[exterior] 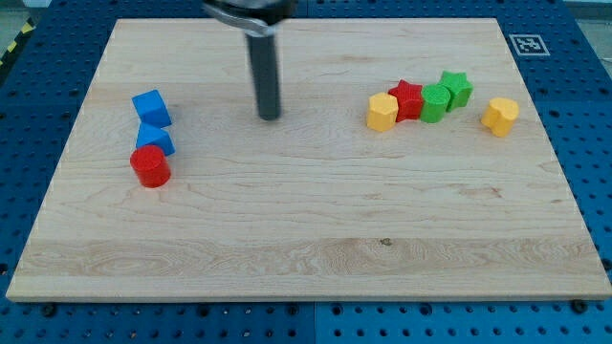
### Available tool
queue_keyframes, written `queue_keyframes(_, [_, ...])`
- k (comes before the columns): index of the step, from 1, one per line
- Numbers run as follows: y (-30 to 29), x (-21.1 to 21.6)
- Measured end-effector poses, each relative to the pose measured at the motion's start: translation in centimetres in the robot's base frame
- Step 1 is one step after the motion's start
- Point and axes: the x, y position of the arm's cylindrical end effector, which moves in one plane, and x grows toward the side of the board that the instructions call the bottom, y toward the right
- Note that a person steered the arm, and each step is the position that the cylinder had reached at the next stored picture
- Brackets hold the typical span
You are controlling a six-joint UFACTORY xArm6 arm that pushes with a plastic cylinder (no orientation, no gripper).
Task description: Push the yellow heart towards the bottom center
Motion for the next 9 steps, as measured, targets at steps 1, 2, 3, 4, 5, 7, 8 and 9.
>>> queue_keyframes(1, [8.2,4.4])
queue_keyframes(2, [18.4,6.4])
queue_keyframes(3, [28.3,6.4])
queue_keyframes(4, [32.4,6.3])
queue_keyframes(5, [32.7,3.3])
queue_keyframes(7, [30.1,0.3])
queue_keyframes(8, [27.1,-0.2])
queue_keyframes(9, [25.2,-0.2])
